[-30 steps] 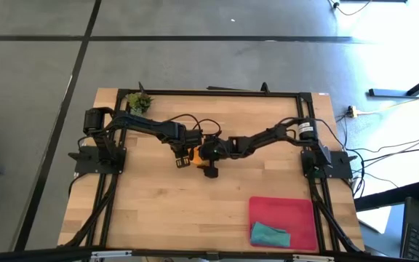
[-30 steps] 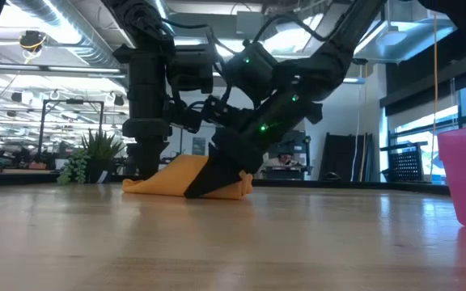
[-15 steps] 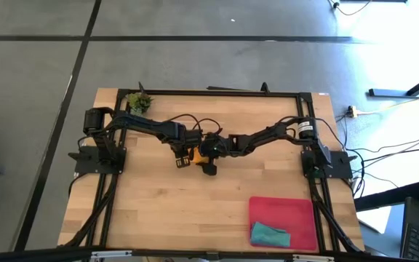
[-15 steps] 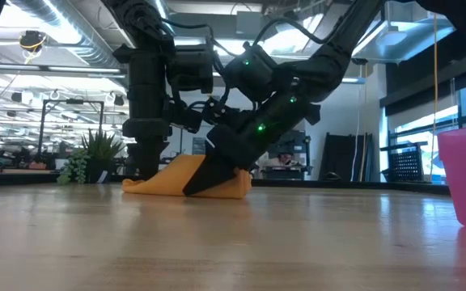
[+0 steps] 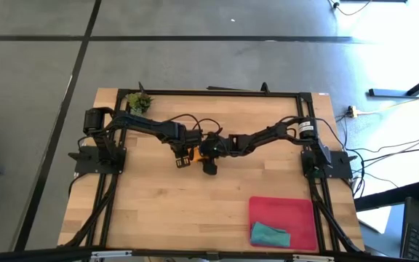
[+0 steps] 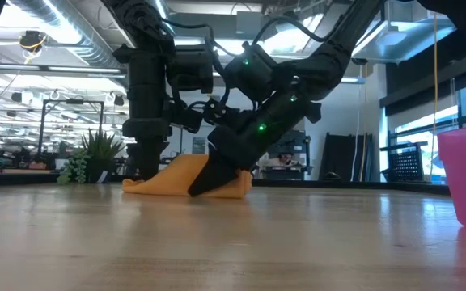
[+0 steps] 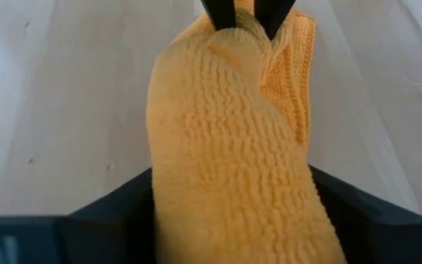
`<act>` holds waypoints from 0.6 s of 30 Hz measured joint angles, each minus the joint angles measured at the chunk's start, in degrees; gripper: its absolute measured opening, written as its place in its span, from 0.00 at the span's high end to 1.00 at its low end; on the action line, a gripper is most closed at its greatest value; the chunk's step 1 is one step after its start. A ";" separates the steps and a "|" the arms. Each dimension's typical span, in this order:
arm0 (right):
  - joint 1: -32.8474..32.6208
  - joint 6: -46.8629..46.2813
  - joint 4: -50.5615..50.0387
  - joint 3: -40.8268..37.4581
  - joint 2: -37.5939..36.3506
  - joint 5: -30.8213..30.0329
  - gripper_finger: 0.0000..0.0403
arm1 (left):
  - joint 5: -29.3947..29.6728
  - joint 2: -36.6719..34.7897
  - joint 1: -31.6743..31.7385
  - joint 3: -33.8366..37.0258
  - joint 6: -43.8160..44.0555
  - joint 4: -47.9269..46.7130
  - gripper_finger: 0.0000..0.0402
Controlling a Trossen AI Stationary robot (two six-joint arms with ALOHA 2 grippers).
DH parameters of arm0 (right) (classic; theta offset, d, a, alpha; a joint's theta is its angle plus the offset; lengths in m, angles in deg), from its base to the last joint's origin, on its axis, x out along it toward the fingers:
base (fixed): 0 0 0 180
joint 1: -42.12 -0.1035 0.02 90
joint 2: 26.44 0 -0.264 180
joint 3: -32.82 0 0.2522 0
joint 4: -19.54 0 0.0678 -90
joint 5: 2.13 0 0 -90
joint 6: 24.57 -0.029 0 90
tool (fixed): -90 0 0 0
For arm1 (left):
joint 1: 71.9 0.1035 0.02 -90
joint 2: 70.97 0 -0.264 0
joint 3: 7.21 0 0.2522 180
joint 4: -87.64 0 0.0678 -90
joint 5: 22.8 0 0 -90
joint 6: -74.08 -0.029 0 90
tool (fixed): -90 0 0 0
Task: Roll microfiber towels into tight, uniform cylinder then place into a basket
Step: Put the orange microfiber cloth into the red bin
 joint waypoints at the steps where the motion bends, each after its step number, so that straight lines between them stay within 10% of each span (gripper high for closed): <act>1: 0.00 -0.02 0.00 0.00 0.00 -0.06 0.41 | 0.01 0.00 0.00 0.00 -0.01 0.01 0.79; 18: -0.02 0.20 0.44 -0.07 0.07 0.03 0.70 | 0.31 0.00 -0.02 0.02 -3.19 0.30 0.78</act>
